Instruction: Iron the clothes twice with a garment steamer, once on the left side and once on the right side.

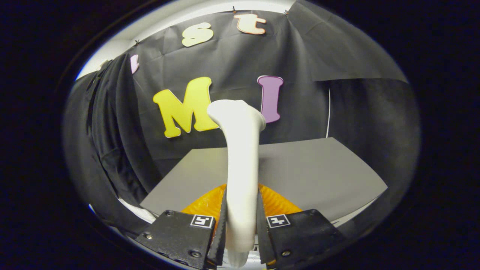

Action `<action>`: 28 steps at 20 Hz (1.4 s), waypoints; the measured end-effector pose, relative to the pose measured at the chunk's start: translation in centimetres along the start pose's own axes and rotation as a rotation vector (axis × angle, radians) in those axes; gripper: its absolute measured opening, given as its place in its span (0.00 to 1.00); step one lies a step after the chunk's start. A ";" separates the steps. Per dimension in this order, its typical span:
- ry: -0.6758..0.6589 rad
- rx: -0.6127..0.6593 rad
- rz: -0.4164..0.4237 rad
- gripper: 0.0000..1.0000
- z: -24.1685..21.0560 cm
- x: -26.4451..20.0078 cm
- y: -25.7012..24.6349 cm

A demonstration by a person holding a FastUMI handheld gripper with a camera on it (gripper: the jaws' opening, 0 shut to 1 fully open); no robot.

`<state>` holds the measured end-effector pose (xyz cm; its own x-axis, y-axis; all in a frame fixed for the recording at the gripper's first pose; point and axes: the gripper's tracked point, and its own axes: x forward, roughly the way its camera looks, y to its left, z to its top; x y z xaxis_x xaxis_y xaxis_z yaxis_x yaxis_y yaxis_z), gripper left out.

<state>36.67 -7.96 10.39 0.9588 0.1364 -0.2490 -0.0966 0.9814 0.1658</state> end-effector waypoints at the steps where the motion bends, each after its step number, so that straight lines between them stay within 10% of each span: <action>1: -0.012 0.009 0.003 0.38 0.5 -1.1 0.8; 14: -0.243 0.005 0.120 0.38 8.7 -14.5 20.7; 28: -0.302 -0.087 0.305 0.38 11.1 -15.1 41.9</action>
<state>21.12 29.58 31.64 0.9166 0.3894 0.0909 -0.3976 0.9116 0.1043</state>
